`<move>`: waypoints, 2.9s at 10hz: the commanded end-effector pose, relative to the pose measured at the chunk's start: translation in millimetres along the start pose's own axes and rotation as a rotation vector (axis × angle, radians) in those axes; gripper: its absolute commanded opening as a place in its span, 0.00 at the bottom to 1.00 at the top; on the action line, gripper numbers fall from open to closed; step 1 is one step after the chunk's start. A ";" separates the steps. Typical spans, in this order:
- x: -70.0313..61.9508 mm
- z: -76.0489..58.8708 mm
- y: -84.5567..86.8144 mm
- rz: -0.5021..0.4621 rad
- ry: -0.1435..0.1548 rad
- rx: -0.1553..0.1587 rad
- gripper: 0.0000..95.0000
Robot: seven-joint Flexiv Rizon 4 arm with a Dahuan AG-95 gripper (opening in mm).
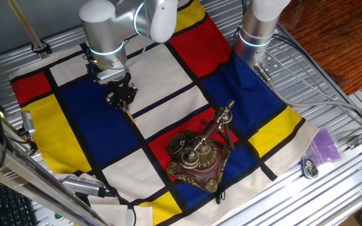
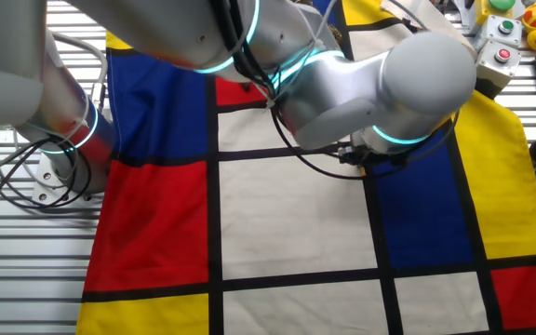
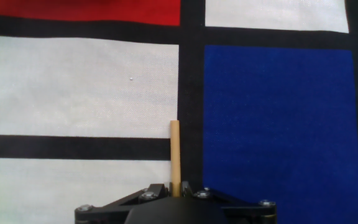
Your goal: Dial a number on an old rotary phone
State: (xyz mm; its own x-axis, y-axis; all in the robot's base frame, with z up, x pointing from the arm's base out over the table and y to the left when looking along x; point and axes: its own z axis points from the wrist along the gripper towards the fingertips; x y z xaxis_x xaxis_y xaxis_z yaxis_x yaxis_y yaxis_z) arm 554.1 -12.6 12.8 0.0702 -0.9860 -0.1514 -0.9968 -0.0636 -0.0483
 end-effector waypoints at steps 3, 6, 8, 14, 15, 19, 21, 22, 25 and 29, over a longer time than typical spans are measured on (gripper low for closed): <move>-7.3 -18.5 1.2 0.089 0.034 -0.009 0.00; -14.1 -31.3 -1.4 0.104 0.053 -0.014 0.00; -19.7 -41.6 -8.1 0.111 0.078 -0.031 0.00; -32.3 -58.5 -5.6 0.119 0.125 -0.112 0.00; -34.6 -59.9 -5.0 0.135 0.135 -0.132 0.00; -44.6 -62.7 -3.2 0.155 0.170 -0.160 0.00; -44.5 -62.8 -3.2 0.148 0.181 -0.154 0.00; -44.5 -62.8 -3.2 0.114 0.176 -0.155 0.00; -44.5 -62.8 -3.2 0.009 0.166 -0.155 0.00; -44.5 -62.8 -3.2 -0.027 0.162 -0.166 0.00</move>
State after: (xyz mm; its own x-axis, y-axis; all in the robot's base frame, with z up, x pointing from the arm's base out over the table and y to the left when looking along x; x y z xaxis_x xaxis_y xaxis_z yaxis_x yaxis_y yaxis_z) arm 551.5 22.3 82.1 0.1072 -0.9942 0.0082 -0.9876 -0.1055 0.1164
